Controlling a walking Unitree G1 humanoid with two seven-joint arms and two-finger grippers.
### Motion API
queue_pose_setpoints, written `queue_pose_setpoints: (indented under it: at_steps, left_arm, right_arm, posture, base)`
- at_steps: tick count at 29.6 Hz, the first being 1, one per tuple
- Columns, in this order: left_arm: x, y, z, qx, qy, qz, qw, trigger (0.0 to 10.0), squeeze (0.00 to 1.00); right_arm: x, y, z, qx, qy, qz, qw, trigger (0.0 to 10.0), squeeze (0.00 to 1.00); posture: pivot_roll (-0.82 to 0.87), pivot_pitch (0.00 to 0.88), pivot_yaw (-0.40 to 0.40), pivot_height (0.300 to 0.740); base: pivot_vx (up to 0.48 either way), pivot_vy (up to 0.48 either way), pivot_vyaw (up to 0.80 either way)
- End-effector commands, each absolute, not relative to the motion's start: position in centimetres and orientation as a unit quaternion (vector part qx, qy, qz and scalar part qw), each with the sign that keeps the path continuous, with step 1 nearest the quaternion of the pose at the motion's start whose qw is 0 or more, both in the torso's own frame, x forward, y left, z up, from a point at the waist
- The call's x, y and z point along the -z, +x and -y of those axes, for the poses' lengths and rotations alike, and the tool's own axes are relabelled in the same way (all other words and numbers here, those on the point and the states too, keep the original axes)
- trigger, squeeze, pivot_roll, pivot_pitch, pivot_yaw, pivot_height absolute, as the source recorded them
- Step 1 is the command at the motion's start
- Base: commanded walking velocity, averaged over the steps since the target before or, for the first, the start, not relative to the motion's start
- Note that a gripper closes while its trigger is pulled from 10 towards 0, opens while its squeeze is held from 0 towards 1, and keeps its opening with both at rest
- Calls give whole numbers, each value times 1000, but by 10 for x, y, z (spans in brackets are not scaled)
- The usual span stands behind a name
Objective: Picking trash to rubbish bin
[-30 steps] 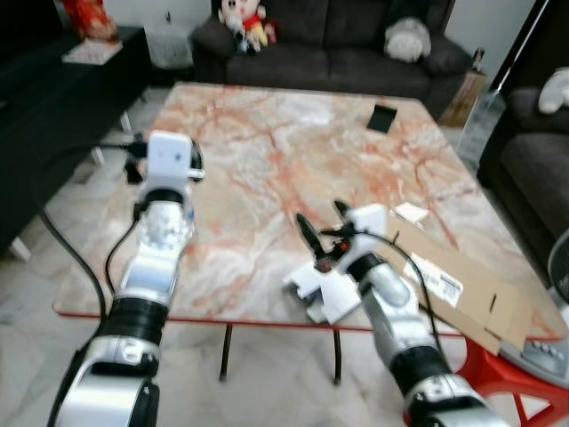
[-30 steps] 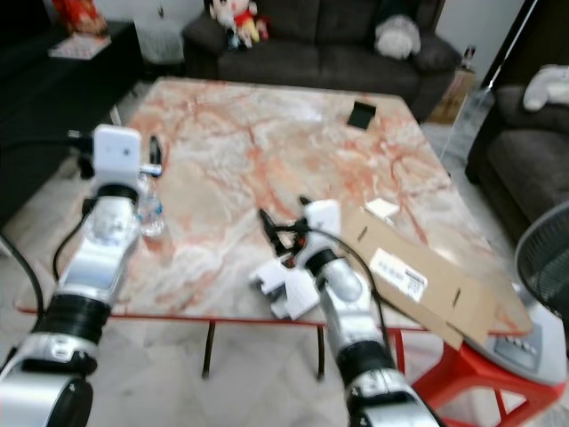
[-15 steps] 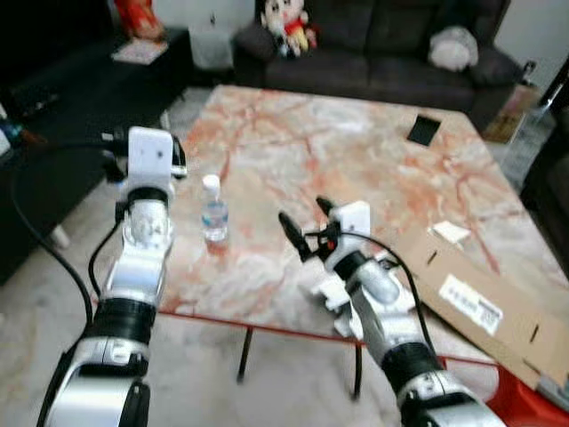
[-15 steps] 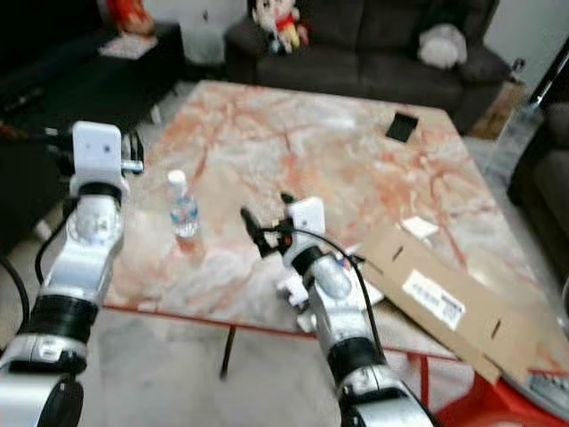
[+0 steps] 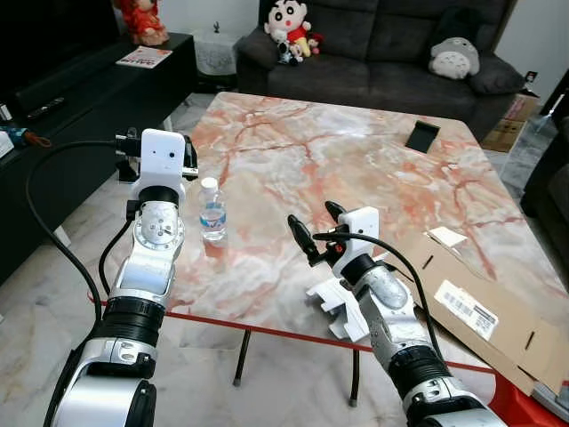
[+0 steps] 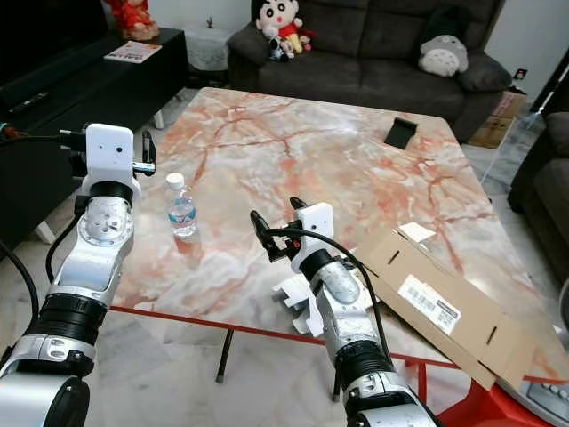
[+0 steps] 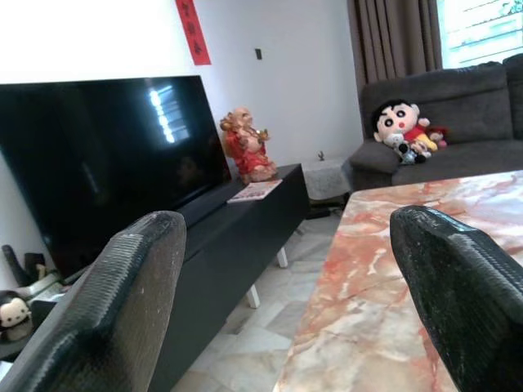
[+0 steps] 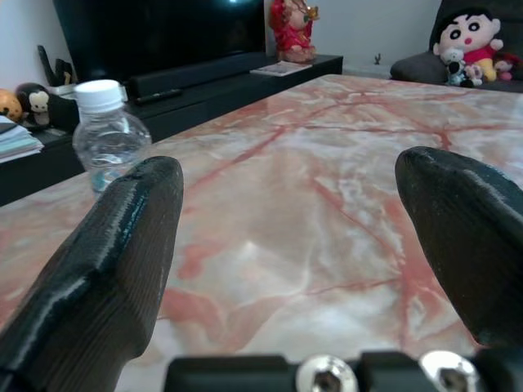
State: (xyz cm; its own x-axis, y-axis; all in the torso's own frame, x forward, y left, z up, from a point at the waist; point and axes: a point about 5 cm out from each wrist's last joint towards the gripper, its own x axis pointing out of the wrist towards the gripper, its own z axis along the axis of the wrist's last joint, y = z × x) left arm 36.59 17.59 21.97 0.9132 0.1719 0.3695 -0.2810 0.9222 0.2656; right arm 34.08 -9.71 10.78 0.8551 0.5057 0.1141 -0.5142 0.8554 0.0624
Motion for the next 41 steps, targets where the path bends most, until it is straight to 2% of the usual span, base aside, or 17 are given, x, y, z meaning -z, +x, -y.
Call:
queue_pose_setpoints:
  at_steps: [1,7,12,20,31,41]
  left_arm:
    - [-227,366,-171,-114,162,183,963,10000,0]
    - [-225,366,-170,-105,164,179,964,10000,0]
    - [-216,366,-157,-47,149,173,973,10000,0]
    - [-213,366,-153,-31,144,170,974,10000,0]
    - [-201,381,-162,-26,161,111,980,10000,0]
    - [-202,394,-162,-20,162,98,982,10000,0]
  right_arm:
    - [-113,343,101,-263,42,52,963,10000,0]
    - [-112,343,101,-262,44,51,963,10000,0]
    - [-112,343,101,-261,46,50,963,10000,0]
    - [-112,343,101,-262,47,50,963,10000,0]
    - [-112,342,103,-262,47,51,963,10000,0]
    - [-112,341,104,-265,45,50,962,10000,0]
  posture:
    - [8,34,-79,740]
    - [9,38,-80,740]
    - [9,38,-80,740]
    - [5,42,-79,740]
    - [-5,45,-80,740]
    - [-15,48,-83,740]
  base:
    - [255,0,0]
    - [261,0,0]
    - [0,0,0]
    - [0,0,0]
    - [0,0,0]
    - [0,0,0]
